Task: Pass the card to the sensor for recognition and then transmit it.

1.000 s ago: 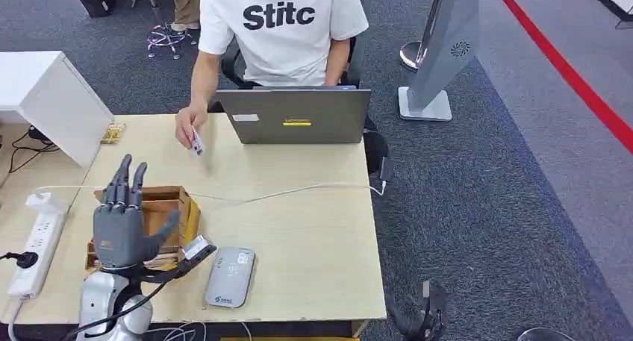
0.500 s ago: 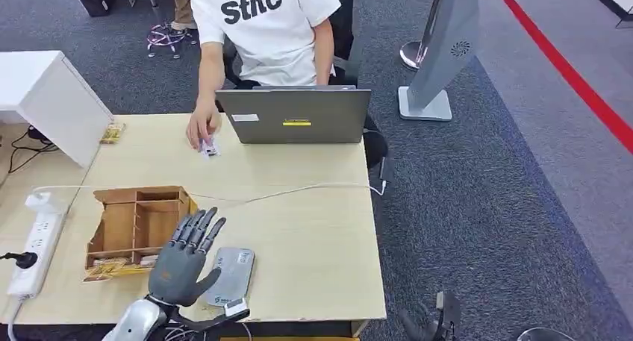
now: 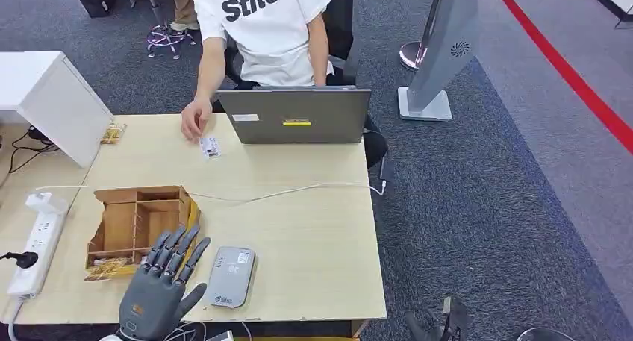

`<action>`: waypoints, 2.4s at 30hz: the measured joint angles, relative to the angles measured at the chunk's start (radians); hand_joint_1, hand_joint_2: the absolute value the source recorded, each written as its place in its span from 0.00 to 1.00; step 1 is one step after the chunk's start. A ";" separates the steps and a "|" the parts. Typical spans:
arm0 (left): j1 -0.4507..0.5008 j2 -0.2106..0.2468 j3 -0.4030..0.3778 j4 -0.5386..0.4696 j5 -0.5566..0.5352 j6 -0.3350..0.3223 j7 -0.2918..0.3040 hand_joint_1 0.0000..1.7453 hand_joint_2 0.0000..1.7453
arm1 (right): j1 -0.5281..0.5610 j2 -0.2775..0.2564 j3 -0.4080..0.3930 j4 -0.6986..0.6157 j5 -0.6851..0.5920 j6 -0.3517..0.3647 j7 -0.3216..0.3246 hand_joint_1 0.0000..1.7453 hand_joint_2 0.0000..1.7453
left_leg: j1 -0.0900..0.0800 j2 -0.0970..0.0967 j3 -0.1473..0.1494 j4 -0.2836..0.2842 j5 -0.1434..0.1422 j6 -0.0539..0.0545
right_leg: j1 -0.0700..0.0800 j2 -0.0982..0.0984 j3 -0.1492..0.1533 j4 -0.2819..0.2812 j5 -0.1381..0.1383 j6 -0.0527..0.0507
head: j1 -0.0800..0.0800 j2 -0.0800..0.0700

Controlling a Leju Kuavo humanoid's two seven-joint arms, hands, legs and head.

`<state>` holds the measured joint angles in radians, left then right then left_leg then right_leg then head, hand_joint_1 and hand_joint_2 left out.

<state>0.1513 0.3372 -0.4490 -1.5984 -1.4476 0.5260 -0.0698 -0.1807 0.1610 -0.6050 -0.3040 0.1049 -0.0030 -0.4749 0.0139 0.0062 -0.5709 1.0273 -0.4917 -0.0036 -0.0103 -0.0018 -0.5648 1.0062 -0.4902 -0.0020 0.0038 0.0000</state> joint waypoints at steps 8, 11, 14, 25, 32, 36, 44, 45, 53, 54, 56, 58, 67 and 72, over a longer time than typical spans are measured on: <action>0.053 0.058 0.048 0.014 0.138 -0.001 0.048 0.00 1.00 | 0.002 0.000 -0.008 0.000 0.011 0.005 -0.010 0.00 1.00 | 0.000 0.000 0.000 0.000 0.000 0.000 | 0.000 0.000 0.000 0.000 0.000 0.000 | 0.000 0.000; 0.057 0.059 0.118 0.058 0.194 0.000 -0.007 0.00 1.00 | 0.001 0.000 -0.008 0.000 0.024 0.011 -0.010 0.00 1.00 | 0.001 0.000 0.000 -0.001 0.000 0.000 | 0.000 0.000 0.000 0.000 0.000 0.000 | 0.000 0.000; 0.056 0.054 0.202 0.113 0.229 0.005 -0.064 0.00 1.00 | 0.001 0.000 -0.008 0.000 0.034 0.015 -0.010 0.00 1.00 | 0.001 0.000 0.000 0.000 0.000 0.000 | 0.001 0.000 0.000 0.000 0.000 0.000 | 0.000 0.000; 0.012 -0.032 0.392 0.280 0.217 0.080 -0.158 0.00 1.00 | -0.009 0.001 -0.007 0.000 0.055 0.018 -0.009 0.00 1.00 | 0.000 0.000 0.000 0.000 0.000 0.000 | 0.000 0.000 0.000 0.000 0.000 0.000 | 0.000 0.000; -0.019 -0.087 0.413 0.330 0.173 0.109 -0.197 0.00 1.00 | -0.013 0.004 -0.005 0.000 0.058 0.017 -0.007 0.00 1.00 | 0.000 0.000 0.000 0.000 0.000 0.000 | 0.000 -0.001 0.000 0.000 0.000 0.000 | 0.000 0.000; -0.032 -0.114 0.413 0.343 0.163 0.118 -0.206 0.00 1.00 | -0.014 0.004 -0.004 0.000 0.063 0.016 -0.005 0.00 1.00 | 0.000 -0.001 0.000 0.000 0.000 0.000 | 0.000 -0.001 0.000 0.000 0.000 0.000 | 0.000 0.000; -0.051 -0.158 0.408 0.363 0.140 0.123 -0.216 0.08 1.00 | -0.019 0.011 0.002 0.000 0.067 0.014 0.003 0.00 1.00 | 0.000 0.000 0.000 0.000 0.000 0.000 | 0.000 -0.001 0.000 0.000 0.000 0.000 | 0.000 0.000; -0.052 -0.160 0.407 0.364 0.139 0.123 -0.216 0.06 1.00 | -0.019 0.011 0.002 0.000 0.067 0.014 0.004 0.00 1.00 | 0.000 0.000 0.000 0.000 0.000 0.000 | 0.000 -0.001 0.000 0.000 0.000 0.000 | 0.000 0.000; -0.052 -0.161 0.388 0.368 0.140 0.114 -0.183 1.00 1.00 | -0.021 0.012 0.005 0.000 0.068 0.016 0.004 0.00 1.00 | 0.000 0.000 0.000 0.000 0.000 0.000 | 0.000 -0.001 0.000 0.000 0.000 0.000 | 0.000 0.000; -0.052 -0.159 0.384 0.370 0.140 0.114 -0.182 1.00 1.00 | -0.021 0.012 0.005 0.000 0.068 0.016 0.004 0.00 1.00 | 0.000 0.000 0.000 0.000 0.000 0.000 | 0.000 -0.001 0.000 0.000 0.000 0.000 | 0.000 0.000; -0.052 -0.158 0.380 0.373 0.140 0.114 -0.181 1.00 1.00 | -0.021 0.012 0.005 0.000 0.068 0.017 0.004 0.00 1.00 | 0.000 0.000 0.000 0.000 0.000 0.000 | 0.000 -0.001 0.000 0.000 0.000 0.000 | 0.000 0.000; -0.052 -0.158 0.377 0.375 0.140 0.114 -0.179 1.00 1.00 | -0.022 0.012 0.005 0.000 0.068 0.017 0.004 0.00 1.00 | 0.000 0.000 0.000 0.000 0.000 0.000 | 0.000 -0.001 0.000 0.000 0.000 0.000 | 0.000 0.000; -0.053 -0.152 0.362 0.380 0.149 0.094 -0.172 1.00 1.00 | -0.022 0.012 0.006 0.000 0.068 0.018 0.004 0.00 1.00 | 0.000 0.000 0.000 0.000 0.000 0.000 | 0.000 -0.001 0.000 0.000 0.000 0.000 | 0.000 0.000; -0.054 -0.149 0.356 0.376 0.145 0.111 -0.171 1.00 1.00 | -0.022 0.012 0.007 0.000 0.068 0.016 0.007 0.00 1.00 | 0.000 0.000 0.000 0.000 0.000 0.000 | 0.000 -0.001 0.000 0.000 0.000 0.000 | 0.000 0.000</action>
<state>0.0973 0.1885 -0.0931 -1.2225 -1.3023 0.6370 -0.2411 -0.2032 0.1728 -0.5982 -0.3040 0.1724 0.0130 -0.4677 0.0141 0.0058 -0.5706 1.0271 -0.4913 -0.0041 -0.0101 -0.0025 -0.5645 1.0063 -0.4900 -0.0021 0.0038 0.0000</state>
